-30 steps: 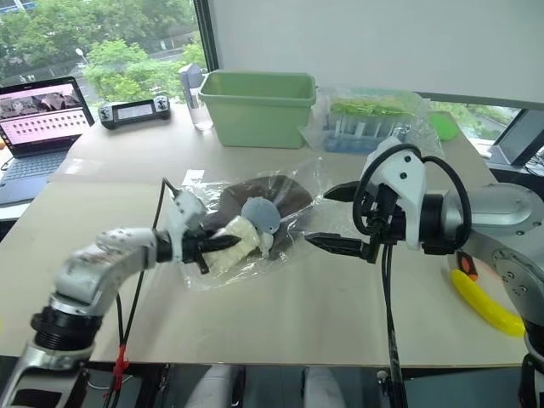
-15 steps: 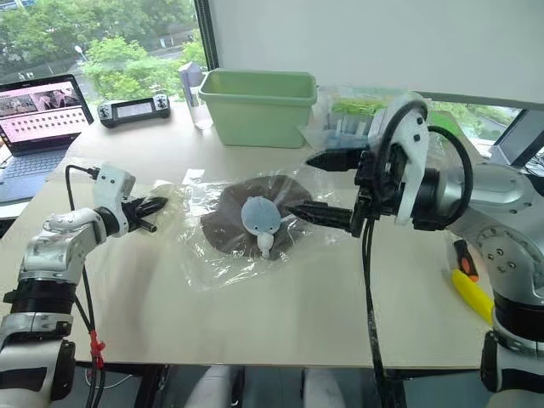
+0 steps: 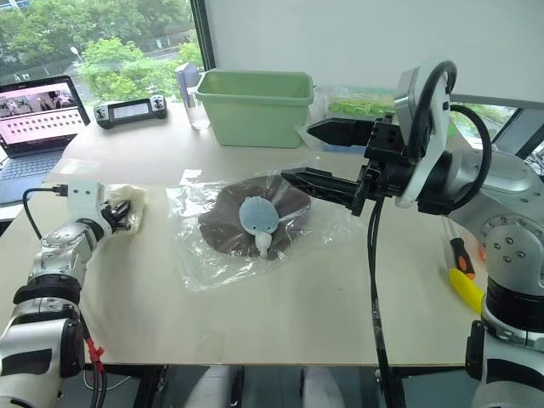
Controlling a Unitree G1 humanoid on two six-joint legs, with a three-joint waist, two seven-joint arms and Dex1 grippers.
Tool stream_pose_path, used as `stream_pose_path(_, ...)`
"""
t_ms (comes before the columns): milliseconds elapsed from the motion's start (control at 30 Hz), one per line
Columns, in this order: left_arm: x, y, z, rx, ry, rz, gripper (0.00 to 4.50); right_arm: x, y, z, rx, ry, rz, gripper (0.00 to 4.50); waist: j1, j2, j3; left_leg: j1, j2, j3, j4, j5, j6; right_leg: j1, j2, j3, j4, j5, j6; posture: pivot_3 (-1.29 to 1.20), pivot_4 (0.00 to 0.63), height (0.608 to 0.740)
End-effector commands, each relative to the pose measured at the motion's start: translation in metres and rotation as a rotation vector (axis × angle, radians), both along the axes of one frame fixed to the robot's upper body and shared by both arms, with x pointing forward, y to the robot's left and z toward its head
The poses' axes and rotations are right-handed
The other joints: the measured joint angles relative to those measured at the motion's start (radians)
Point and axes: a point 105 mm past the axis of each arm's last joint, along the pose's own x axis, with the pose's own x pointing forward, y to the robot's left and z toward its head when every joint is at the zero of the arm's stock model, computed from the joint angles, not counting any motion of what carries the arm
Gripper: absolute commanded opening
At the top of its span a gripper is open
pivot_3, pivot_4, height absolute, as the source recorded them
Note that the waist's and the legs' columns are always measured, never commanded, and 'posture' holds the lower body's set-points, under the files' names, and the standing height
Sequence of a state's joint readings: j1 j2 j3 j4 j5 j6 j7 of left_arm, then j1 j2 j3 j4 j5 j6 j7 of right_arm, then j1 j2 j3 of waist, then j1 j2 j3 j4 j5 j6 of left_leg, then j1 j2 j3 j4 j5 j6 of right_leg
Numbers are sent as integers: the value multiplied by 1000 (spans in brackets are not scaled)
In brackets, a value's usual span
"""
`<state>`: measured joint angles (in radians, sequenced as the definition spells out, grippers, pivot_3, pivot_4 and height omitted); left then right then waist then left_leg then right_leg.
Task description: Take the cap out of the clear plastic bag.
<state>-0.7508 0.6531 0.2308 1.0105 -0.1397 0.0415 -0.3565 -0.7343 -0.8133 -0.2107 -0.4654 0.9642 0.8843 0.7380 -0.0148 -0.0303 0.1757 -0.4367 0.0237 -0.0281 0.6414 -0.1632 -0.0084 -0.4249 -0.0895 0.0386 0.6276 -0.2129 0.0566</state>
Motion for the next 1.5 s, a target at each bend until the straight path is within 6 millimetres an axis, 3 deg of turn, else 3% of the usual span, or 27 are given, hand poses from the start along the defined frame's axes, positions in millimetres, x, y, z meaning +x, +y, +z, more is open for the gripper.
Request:
stream_pose_path(33,-5,18,4,-12,-19,59,3373,-5,-1,10,0,-52,-8,4500,-2,0,0,0,0,0,0,0,0,0,0,0,0,0,0,0,150,740)
stream_pose_path(133,-4,13,3,-26,-31,43,4257,-4,-2,10,-1,-50,-14,4500,0,0,0,0,0,1,0,0,0,0,0,0,0,0,0,0,150,740)
stream_pose_path(233,4,-9,16,-22,-105,-55,4395,-4,-3,9,0,-48,-16,4500,2,0,0,0,0,1,0,0,0,0,0,0,0,0,0,0,150,740)
stream_pose_path(300,11,-31,40,-18,-223,-144,4395,-3,-3,9,-1,-47,-18,4500,3,0,0,0,0,1,0,0,0,0,-1,0,0,1,-1,0,150,740)
stream_pose_path(433,9,-85,110,5,-543,-310,4395,-3,-4,9,2,-46,-18,4500,16,-4,2,-2,0,1,0,0,0,0,-1,0,-1,5,-6,0,150,740)
stream_pose_path(533,2,-129,138,8,-653,-445,4395,-3,-4,9,-2,-45,-21,4500,17,-4,2,-3,0,1,0,0,0,0,-1,1,-3,6,-6,0,150,740)
stream_pose_path(600,0,-170,134,-8,-628,-571,4395,-2,-5,4,-26,-39,-35,4500,18,-4,2,-3,-1,1,0,0,0,0,-1,1,-3,6,-5,0,150,740)
stream_pose_path(667,-6,-220,115,4,-541,-768,4395,-1,-5,3,-34,-37,-46,4500,18,-4,2,-2,-2,1,0,0,0,1,-2,2,-3,6,-4,0,150,740)
stream_pose_path(733,-12,-248,103,18,-495,-856,4395,-2,-5,3,-34,-38,-52,4500,17,-4,2,-2,-3,1,0,0,0,1,-1,2,-3,6,-3,0,150,740)
stream_pose_path(867,-21,-283,86,-42,-403,-957,4395,-4,-5,3,-44,-42,-73,4500,6,-5,3,-2,-2,1,1,0,0,1,-1,3,-3,6,-3,0,150,740)
stream_pose_path(1000,-21,-284,57,13,-216,-972,4395,-5,-12,0,-58,-37,-117,4500,-4,-5,3,-2,-2,0,1,0,0,1,0,3,-2,2,3,0,150,740)
stream_pose_path(1133,-28,-277,4,75,68,-991,4395,-5,-16,-6,-78,-28,-150,4500,-5,-4,3,0,-2,1,1,0,0,1,1,4,-1,2,3,0,150,740)
stream_pose_path(1267,-29,-274,-13,72,180,-963,4395,-7,-20,-8,-87,-28,-173,4500,5,-4,3,0,-2,1,1,0,0,2,0,3,-2,1,3,0,150,740)
stream_pose_path(1367,-35,-282,-13,26,192,-1014,3608,-8,-21,-8,-86,-31,-182,4500,3,-4,2,1,-2,1,1,0,0,3,0,4,-2,-1,-2,0,150,740)
stream_pose_path(1500,-33,-287,-9,-16,173,-1016,2235,-8,-22,-7,-86,-35,-189,4500,3,-4,2,1,-2,1,1,0,0,3,0,3,-2,-1,-1,0,150,740)
